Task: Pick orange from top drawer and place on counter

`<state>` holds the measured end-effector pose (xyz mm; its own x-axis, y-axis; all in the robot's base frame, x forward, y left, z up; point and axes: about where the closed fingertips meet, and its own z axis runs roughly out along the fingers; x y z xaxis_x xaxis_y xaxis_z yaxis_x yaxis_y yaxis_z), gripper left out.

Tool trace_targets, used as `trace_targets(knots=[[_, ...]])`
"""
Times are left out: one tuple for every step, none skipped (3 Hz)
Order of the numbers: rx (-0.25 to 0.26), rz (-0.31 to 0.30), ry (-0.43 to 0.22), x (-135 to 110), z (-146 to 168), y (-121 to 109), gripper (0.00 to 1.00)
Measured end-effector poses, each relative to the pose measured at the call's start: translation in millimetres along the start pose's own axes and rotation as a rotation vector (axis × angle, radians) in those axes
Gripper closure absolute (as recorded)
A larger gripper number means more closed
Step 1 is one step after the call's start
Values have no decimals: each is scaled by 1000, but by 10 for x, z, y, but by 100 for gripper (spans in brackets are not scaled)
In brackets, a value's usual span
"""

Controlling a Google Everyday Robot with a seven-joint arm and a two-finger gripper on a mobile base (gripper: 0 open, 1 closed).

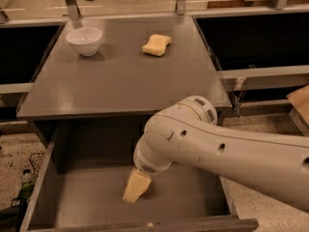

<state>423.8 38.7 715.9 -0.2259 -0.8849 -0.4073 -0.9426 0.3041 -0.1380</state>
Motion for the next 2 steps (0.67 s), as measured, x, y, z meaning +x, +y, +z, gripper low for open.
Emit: trace_targets(knots=[[-3, 0, 1, 2, 14, 1, 0], [-36, -40, -8, -26, 302, 213, 0]])
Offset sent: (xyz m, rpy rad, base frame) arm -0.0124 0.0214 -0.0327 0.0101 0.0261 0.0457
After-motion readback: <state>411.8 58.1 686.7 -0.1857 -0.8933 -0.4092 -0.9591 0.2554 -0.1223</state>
